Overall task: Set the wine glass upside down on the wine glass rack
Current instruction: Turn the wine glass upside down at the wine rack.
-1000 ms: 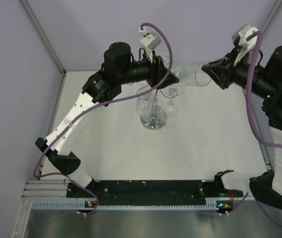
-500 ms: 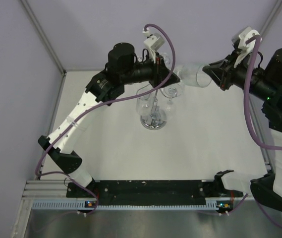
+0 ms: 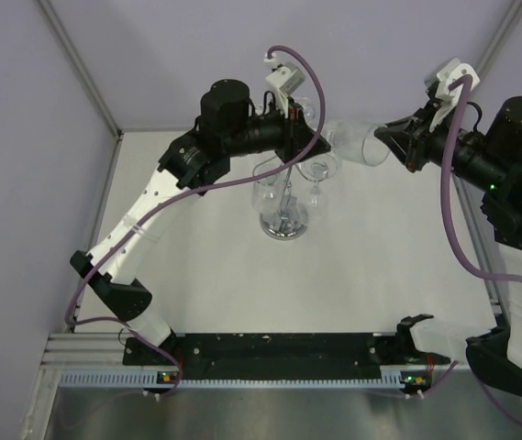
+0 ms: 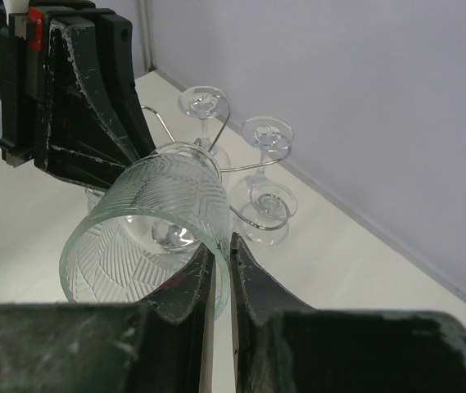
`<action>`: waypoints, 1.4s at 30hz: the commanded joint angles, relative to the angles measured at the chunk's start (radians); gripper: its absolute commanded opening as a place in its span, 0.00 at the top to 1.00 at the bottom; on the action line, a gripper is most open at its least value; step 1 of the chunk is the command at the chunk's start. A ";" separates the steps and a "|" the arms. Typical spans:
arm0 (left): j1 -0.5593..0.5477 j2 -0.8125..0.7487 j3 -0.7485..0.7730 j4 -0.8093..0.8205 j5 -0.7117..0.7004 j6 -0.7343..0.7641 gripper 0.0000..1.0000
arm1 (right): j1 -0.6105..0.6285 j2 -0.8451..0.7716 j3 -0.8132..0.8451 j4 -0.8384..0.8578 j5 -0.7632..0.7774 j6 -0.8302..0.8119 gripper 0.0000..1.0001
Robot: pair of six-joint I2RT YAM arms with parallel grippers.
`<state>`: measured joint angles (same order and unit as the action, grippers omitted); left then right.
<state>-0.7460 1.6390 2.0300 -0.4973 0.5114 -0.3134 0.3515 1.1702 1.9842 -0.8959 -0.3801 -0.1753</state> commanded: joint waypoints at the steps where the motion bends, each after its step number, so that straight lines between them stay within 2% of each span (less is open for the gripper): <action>1: -0.004 -0.047 0.058 0.031 -0.028 0.065 1.00 | 0.014 -0.023 -0.008 0.072 0.012 0.000 0.98; 10: -0.004 -0.065 0.093 0.005 -0.066 0.109 1.00 | 0.014 -0.037 -0.030 0.071 0.026 -0.012 0.81; 16: -0.004 -0.080 0.101 -0.006 -0.083 0.132 1.00 | 0.014 -0.038 -0.038 0.068 0.026 -0.012 0.76; 32: -0.003 -0.099 0.121 -0.021 -0.097 0.166 1.00 | 0.015 -0.049 -0.059 0.063 0.033 -0.024 0.73; 42: -0.003 -0.088 0.142 -0.027 -0.136 0.158 1.00 | 0.014 -0.060 -0.076 0.058 0.012 -0.032 0.60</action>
<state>-0.7479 1.6077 2.1094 -0.6094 0.3740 -0.1501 0.3580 1.1320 1.9106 -0.8749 -0.3843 -0.1841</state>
